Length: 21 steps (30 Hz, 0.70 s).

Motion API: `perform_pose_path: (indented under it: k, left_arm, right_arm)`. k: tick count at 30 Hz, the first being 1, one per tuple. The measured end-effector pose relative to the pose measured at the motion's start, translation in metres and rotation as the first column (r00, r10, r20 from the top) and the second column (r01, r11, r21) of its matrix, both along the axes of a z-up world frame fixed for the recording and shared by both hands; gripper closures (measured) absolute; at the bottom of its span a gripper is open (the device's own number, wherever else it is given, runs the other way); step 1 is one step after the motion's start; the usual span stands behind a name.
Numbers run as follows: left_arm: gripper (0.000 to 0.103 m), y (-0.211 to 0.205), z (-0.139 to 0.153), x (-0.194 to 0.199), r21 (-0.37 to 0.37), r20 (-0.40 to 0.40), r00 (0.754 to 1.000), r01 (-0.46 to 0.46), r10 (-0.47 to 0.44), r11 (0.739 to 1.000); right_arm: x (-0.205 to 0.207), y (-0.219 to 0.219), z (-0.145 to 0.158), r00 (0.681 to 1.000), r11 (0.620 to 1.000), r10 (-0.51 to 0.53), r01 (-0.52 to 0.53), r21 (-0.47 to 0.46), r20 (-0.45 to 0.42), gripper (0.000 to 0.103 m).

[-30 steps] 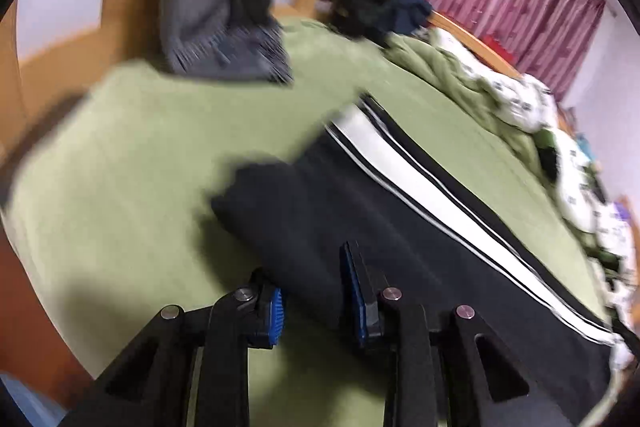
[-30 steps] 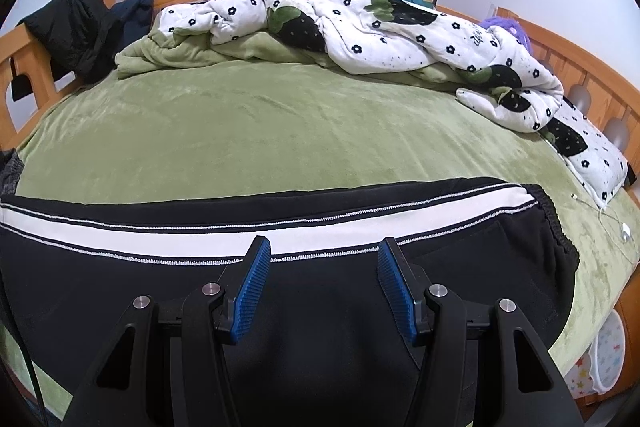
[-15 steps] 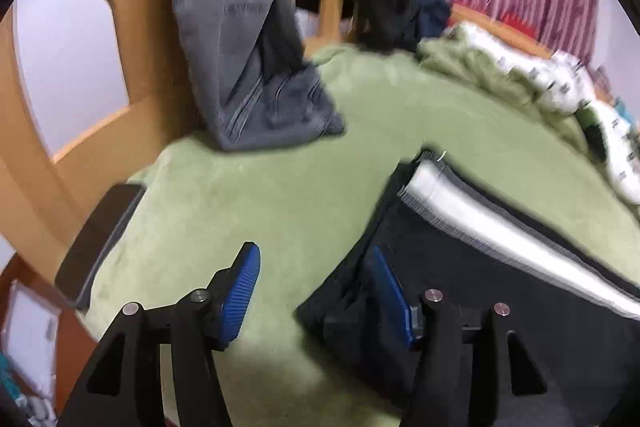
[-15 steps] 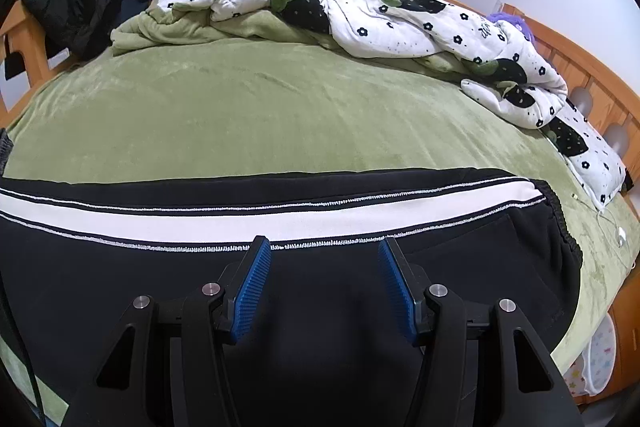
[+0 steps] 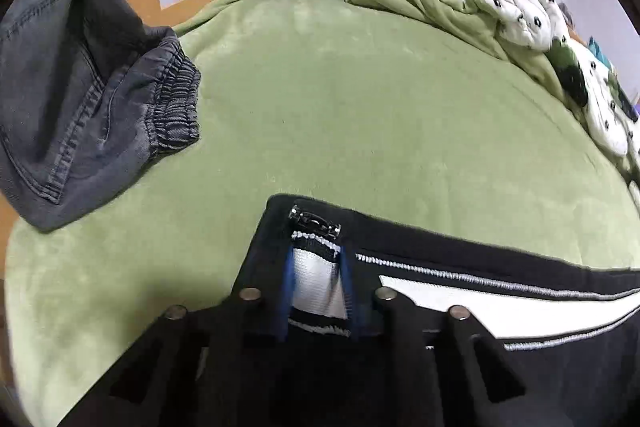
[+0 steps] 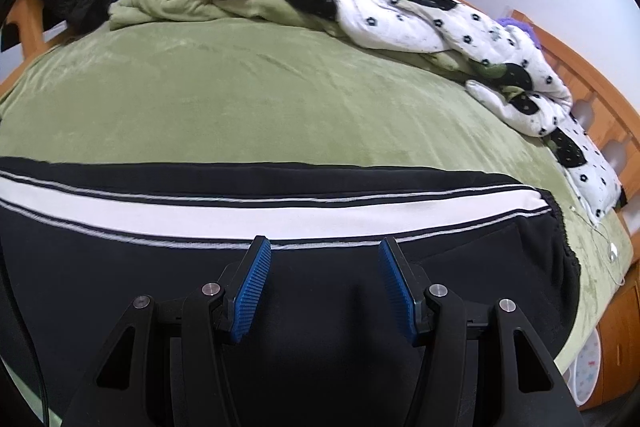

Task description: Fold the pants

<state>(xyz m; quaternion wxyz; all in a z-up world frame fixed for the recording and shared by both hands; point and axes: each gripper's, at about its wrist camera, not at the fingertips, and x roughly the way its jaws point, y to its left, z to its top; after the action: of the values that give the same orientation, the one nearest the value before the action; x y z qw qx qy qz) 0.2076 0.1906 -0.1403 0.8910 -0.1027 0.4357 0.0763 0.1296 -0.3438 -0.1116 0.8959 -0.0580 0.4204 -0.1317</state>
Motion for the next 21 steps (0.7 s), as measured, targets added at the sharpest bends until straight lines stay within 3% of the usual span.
perform_pose_path:
  k: [3,4,8,12,15,16,17,21]
  left_arm:
    - [0.086,0.008,0.026,-0.013,-0.005,0.128,0.991,-0.025,0.025,1.000]
    - [0.086,0.011,0.026,-0.011,-0.007,0.136,0.990,-0.039,0.039,0.999]
    - [0.085,0.021,-0.002,0.008,-0.035,0.025,0.996,-0.085,0.086,0.996]
    - [0.082,0.007,-0.002,0.003,0.058,0.032,0.998,-0.055,0.053,0.997]
    - [0.073,0.006,-0.003,-0.005,0.083,0.016,0.999,-0.042,0.041,0.996]
    - [0.065,0.006,-0.001,-0.007,0.082,0.010,0.999,-0.042,0.041,0.996]
    - [0.059,0.010,0.000,-0.007,0.080,0.008,0.999,-0.049,0.048,0.996]
    - [0.056,0.017,0.001,-0.013,0.029,0.005,0.998,-0.055,0.055,0.998]
  right_arm:
    - [0.002,-0.017,0.001,0.999,0.998,-0.035,0.034,0.047,0.011,0.048]
    - [0.004,-0.020,0.001,0.999,0.998,-0.035,0.034,0.057,0.012,0.048]
    - [0.022,-0.024,-0.004,1.000,0.998,0.019,-0.020,0.060,0.011,0.048]
    - [0.046,-0.018,-0.005,0.985,0.985,0.175,-0.175,-0.002,0.005,0.045]
    - [0.060,-0.015,-0.009,0.951,0.951,0.309,-0.308,-0.029,0.013,0.029]
    - [0.067,-0.016,-0.012,0.942,0.941,0.336,-0.336,-0.037,0.005,0.026]
    - [0.075,-0.017,-0.016,0.934,0.933,0.357,-0.357,-0.040,-0.008,0.026]
    - [0.102,-0.024,-0.039,0.913,0.915,0.404,-0.403,0.022,-0.063,0.026]
